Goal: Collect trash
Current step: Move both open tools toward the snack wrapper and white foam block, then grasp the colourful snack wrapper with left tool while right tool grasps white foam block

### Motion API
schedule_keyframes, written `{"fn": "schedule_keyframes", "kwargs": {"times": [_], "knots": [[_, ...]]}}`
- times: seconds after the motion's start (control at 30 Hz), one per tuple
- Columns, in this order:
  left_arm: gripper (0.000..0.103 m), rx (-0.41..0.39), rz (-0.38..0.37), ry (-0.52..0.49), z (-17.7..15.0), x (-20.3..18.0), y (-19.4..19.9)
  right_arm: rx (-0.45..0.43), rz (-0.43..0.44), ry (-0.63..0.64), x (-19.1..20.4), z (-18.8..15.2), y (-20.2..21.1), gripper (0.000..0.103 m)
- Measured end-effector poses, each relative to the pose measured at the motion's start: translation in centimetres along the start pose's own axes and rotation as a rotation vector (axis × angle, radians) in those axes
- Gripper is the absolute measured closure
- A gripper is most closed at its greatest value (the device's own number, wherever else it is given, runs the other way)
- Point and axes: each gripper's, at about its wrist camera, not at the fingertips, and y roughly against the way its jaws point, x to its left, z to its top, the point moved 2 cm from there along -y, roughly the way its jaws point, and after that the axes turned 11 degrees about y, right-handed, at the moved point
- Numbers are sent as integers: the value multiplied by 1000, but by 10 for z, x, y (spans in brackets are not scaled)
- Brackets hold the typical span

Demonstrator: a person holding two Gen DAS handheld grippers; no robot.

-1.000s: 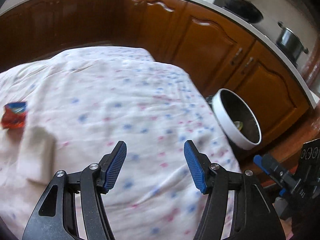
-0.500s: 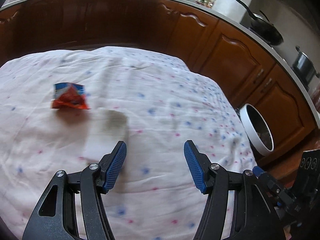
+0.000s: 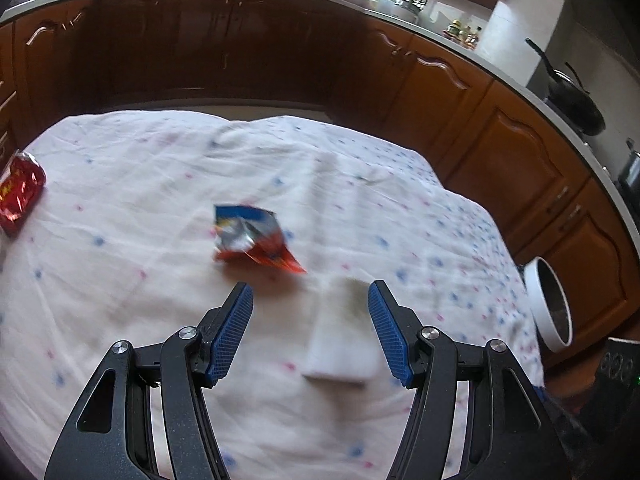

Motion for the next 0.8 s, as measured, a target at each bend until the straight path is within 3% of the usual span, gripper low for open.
{"fn": "schedule_keyframes", "kwargs": {"times": [0.17, 0.3, 0.47, 0.5, 0.53, 0.67, 0.8], "knots": [[42, -5, 60, -9, 22, 17, -16, 37, 64, 3, 15, 14, -39, 16], [42, 3, 74, 8, 34, 30, -31, 83, 80, -22, 18, 23, -72, 40], [43, 34, 87, -3, 42, 36, -51, 132, 76, -56, 15, 25, -100, 51], [43, 38, 89, -6, 42, 37, -53, 145, 83, -69, 14, 23, -105, 66], [45, 43, 90, -11, 42, 37, -57, 148, 85, -75, 12, 21, -107, 69], [92, 92, 70, -41, 35, 33, -68, 119, 91, -47, 15, 18, -95, 78], [102, 76, 80, -77, 27, 26, -67, 90, 85, -28, 13, 15, -73, 82]]}}
